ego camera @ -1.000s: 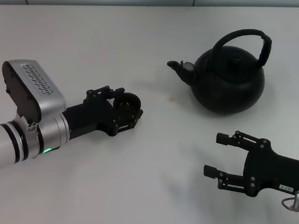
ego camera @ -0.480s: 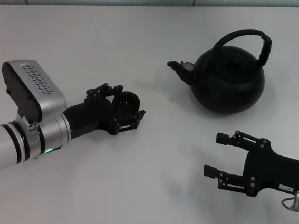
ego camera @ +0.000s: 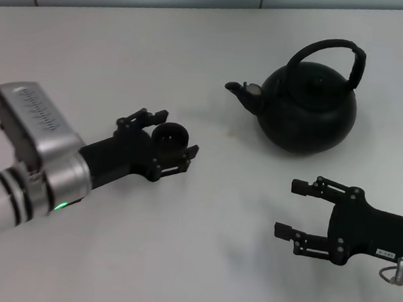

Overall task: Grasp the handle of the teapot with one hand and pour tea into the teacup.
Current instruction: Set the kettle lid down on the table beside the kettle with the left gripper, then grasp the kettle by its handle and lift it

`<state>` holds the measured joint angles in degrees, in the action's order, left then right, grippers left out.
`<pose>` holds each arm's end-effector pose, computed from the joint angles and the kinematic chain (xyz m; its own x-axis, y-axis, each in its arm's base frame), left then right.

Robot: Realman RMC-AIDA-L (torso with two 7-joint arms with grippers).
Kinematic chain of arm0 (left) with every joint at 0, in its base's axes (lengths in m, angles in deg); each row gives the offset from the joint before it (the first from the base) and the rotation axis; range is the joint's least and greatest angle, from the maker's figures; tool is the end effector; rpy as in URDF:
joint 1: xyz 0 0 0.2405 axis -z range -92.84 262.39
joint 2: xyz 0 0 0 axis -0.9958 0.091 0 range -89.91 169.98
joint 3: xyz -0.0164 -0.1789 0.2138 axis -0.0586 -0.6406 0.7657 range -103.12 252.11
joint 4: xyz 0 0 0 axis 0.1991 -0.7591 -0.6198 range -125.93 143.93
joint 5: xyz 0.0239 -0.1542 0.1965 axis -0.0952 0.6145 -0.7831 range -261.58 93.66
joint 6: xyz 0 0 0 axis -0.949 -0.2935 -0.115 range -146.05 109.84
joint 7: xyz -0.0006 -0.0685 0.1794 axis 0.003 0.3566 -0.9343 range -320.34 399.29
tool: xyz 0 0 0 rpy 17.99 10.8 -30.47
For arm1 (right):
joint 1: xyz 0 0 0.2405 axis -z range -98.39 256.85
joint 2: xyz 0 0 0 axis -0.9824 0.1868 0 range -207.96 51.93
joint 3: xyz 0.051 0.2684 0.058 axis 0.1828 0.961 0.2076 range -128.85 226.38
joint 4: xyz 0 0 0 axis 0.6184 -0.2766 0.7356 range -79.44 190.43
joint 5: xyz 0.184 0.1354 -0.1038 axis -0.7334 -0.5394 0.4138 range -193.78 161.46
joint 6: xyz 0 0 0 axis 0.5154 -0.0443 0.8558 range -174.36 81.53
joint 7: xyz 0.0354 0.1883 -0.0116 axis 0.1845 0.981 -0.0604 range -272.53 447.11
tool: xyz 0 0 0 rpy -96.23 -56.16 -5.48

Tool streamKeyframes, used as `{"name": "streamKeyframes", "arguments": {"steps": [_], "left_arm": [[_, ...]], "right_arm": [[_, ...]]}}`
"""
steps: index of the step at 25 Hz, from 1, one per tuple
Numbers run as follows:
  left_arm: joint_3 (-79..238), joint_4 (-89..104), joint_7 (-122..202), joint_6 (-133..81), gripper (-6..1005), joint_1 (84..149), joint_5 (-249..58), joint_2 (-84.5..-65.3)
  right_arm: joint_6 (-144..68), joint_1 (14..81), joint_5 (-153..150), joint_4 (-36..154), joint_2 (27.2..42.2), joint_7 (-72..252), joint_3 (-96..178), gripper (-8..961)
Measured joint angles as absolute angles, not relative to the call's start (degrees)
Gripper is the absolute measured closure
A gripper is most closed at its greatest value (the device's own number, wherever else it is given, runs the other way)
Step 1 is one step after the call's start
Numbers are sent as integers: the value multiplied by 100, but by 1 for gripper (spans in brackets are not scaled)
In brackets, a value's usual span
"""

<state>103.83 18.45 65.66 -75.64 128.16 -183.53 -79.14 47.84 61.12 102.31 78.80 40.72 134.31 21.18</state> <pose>-0.2749 0.3945 -0.1965 0.8736 0.1519 0.4623 0.3710 -0.8227 -0.4307 0.3646 0.2810 -0.0763 0.7989 -0.1900 -0.5707 -0.4005 -0.8759 -0.2691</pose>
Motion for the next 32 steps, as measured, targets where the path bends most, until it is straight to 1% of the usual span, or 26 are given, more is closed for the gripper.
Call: {"name": "streamKeyframes", "arguments": {"steps": [2, 3, 4, 5, 6, 7, 11, 12, 19, 24, 32], "left_arm": [[10382, 1799, 6566, -7782, 140, 12729, -18353, -7910], [10407, 1568, 6610, -8370, 140, 12380, -18354, -7875], [10414, 1415, 6633, -8614, 140, 12199, -18354, -7867], [10414, 1415, 6633, -8614, 140, 12199, -18354, -7867], [10416, 1306, 6643, -8782, 140, 12051, -18353, -7867], [10407, 983, 6646, -9264, 140, 11705, -18348, -7863], [10426, 814, 6666, -9569, 140, 11499, -18348, -7848], [10499, 541, 6738, -9872, 140, 11182, -18353, -7829], [10838, -78, 7066, -10362, 140, 10577, -18355, -7810], [10892, -366, 7264, -10637, 140, 10330, -18359, -7797], [11074, -434, 7254, -10478, 140, 10275, -18396, -7752]], "right_arm": [[4770, 6113, 10231, 7884, 4072, 13431, 2123, 145], [4766, 6112, 10230, 7886, 4072, 13431, 2125, 145], [4761, 6113, 10230, 7886, 4072, 13431, 2126, 145], [4757, 6113, 10229, 7888, 4072, 13432, 2126, 145], [4753, 6113, 10229, 7887, 4072, 13431, 2126, 145], [4749, 6113, 10228, 7888, 4072, 13431, 2126, 145], [4745, 6107, 10225, 7888, 4072, 13431, 2125, 145], [4745, 6108, 10224, 7888, 4072, 13431, 2126, 145], [4747, 6104, 10222, 7888, 4066, 13433, 2154, 145], [4746, 6109, 10222, 7888, 4070, 13435, 2169, 145], [4744, 6113, 10222, 7887, 4065, 13430, 2178, 144]]}}
